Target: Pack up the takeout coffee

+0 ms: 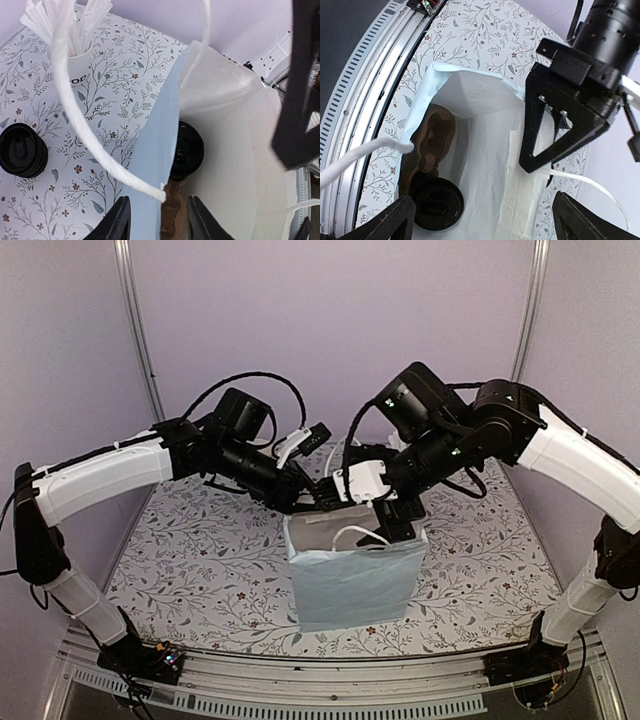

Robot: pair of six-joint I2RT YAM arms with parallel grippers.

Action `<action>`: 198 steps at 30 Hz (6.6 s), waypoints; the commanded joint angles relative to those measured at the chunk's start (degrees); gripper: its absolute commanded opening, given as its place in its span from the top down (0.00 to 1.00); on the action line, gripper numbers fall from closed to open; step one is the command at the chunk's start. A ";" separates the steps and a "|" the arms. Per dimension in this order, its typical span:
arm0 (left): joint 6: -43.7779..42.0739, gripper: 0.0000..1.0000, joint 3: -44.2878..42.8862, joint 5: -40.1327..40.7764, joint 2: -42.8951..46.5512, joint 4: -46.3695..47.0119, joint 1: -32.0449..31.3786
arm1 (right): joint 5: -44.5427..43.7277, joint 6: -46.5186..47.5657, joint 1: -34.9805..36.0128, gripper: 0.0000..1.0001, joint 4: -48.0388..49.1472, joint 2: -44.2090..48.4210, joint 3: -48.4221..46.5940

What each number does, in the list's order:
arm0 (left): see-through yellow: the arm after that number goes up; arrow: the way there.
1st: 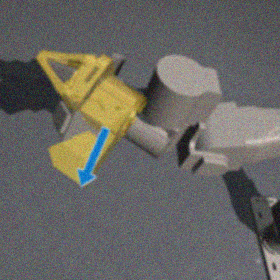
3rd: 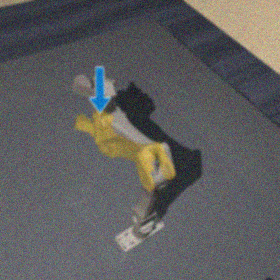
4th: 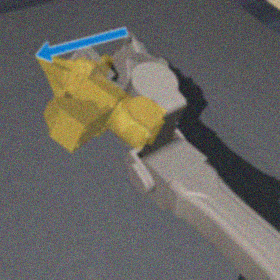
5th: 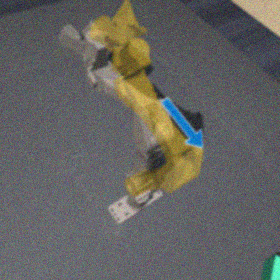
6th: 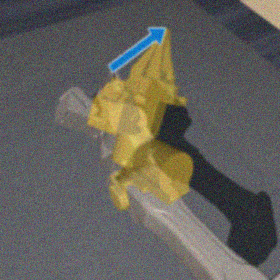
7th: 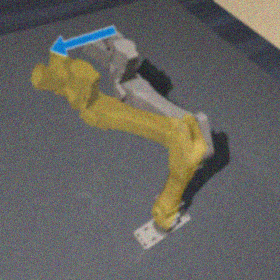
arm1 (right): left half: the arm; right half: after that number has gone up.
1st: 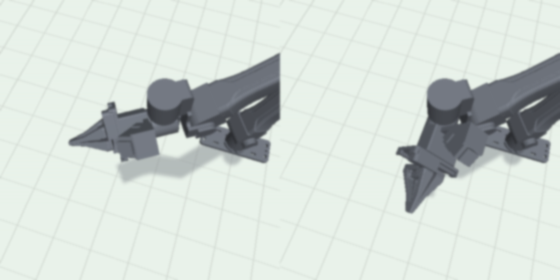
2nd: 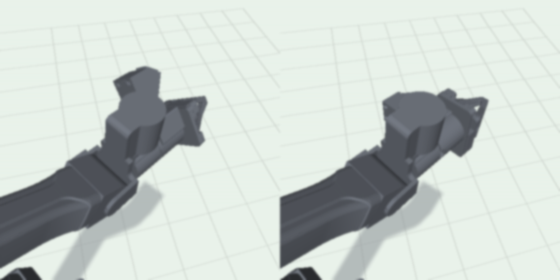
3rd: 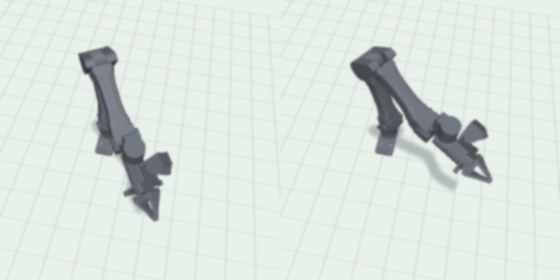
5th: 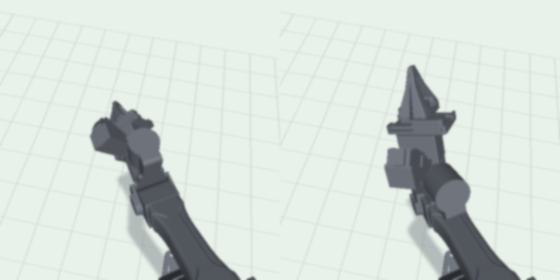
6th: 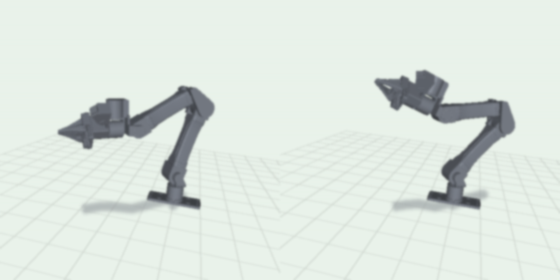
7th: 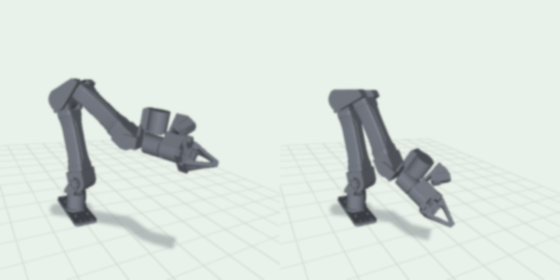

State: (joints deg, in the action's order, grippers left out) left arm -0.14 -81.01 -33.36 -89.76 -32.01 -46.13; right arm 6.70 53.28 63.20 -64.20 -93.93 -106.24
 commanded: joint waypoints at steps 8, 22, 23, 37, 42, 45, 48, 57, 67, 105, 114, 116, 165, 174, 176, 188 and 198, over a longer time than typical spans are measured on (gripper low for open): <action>-0.73 0.81 -2.25 1.82 -2.18 1.59 -1.20 | -5.32 3.31 -4.34 0.01 3.91 11.17 3.20; -3.98 1.00 4.90 15.20 12.35 -5.12 -0.79 | 12.33 -5.31 -36.02 0.01 9.81 27.47 18.40; -3.91 1.00 5.61 16.48 13.46 -5.16 -0.66 | 14.10 -6.34 -39.18 0.01 11.19 29.30 22.38; -0.02 1.00 21.70 16.43 25.16 4.31 -2.57 | 24.60 -14.28 -53.37 0.01 20.11 46.41 55.24; 3.80 1.00 24.71 16.04 29.10 6.94 -6.51 | 25.72 -14.43 -53.41 0.01 21.25 44.54 54.66; 6.16 1.00 26.24 16.73 30.32 8.03 -9.49 | 26.19 -14.02 -53.40 0.01 21.78 43.51 54.24; 7.97 0.99 27.77 16.88 30.69 9.24 -12.10 | 26.71 -13.67 -53.40 0.01 21.93 42.42 53.50; 9.41 0.98 28.33 17.27 29.78 10.15 -16.33 | 27.23 -13.29 -53.40 0.01 21.78 40.82 52.26; 7.35 0.98 25.82 18.47 27.91 9.28 -16.27 | 28.29 -13.43 -53.36 0.01 21.90 40.33 50.98; 15.78 1.00 23.69 16.18 20.51 14.48 -11.19 | 2.42 2.25 6.79 0.37 1.13 8.49 14.53; 17.45 1.00 23.72 15.32 22.32 13.22 -9.74 | 0.64 0.99 7.12 0.40 1.59 7.89 10.28; 17.41 1.00 24.19 14.89 22.83 13.36 -9.45 | 0.96 0.87 7.05 0.40 1.17 7.93 9.27; 21.98 1.00 23.62 8.45 20.41 12.25 -7.74 | -33.13 11.23 12.89 0.47 15.32 -8.75 19.99; 27.74 1.00 24.41 1.93 23.92 17.82 -5.95 | -25.16 4.05 14.25 0.44 2.58 -5.89 8.28; 28.95 1.00 24.49 -0.71 23.53 18.69 -5.09 | -23.77 3.25 14.45 0.42 0.14 -5.90 5.89; 29.96 1.00 25.17 -6.82 19.30 19.16 0.23 | -17.79 0.15 14.67 0.33 -8.11 -6.26 2.44; 26.24 0.94 21.47 -3.05 16.22 15.03 1.66 | -19.63 1.03 11.97 0.31 -5.30 -5.07 -3.01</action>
State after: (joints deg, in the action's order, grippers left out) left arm 28.51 -57.21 -38.39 -72.55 -15.31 -45.41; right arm -13.41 54.63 76.66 -69.78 -101.08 -106.91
